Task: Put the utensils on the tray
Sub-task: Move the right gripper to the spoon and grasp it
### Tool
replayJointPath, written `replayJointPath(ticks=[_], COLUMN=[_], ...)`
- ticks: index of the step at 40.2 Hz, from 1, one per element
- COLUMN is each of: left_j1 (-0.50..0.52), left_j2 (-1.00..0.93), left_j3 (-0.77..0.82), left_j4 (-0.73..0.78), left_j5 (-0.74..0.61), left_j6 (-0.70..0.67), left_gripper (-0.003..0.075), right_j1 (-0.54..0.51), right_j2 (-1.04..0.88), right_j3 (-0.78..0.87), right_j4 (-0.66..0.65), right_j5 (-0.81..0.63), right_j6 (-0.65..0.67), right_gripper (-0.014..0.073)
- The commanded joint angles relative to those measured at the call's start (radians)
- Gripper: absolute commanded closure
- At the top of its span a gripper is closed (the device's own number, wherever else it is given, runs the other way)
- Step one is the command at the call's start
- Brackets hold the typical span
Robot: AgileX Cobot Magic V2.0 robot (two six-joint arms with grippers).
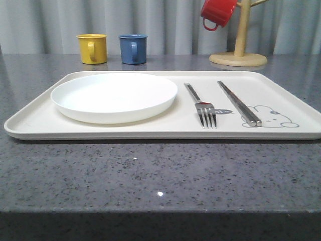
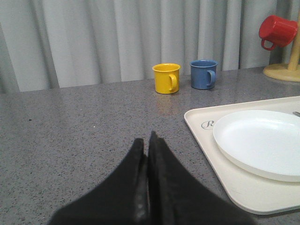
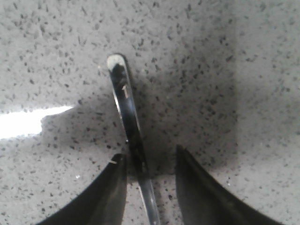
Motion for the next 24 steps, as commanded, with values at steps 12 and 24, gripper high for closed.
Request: replayJointPath(ticks=[12,24], left_j1=[0.0,0.0], left_j2=[0.013,0.013], left_j3=[-0.028,-0.028], left_j4=[-0.011,-0.011], left_j5=[-0.085,-0.085], left_j6=[-0.008,-0.008], left_gripper=[0.0738,0.0738], right_j1=[-0.007,-0.006], right_j2=[-0.018,-0.012], right_j3=[-0.025,-0.025], right_j4=[0.046,0.061], right_j5=[0.096,0.096], right_j6=[-0.012,-0.012], right_gripper=[0.0306,0.0601])
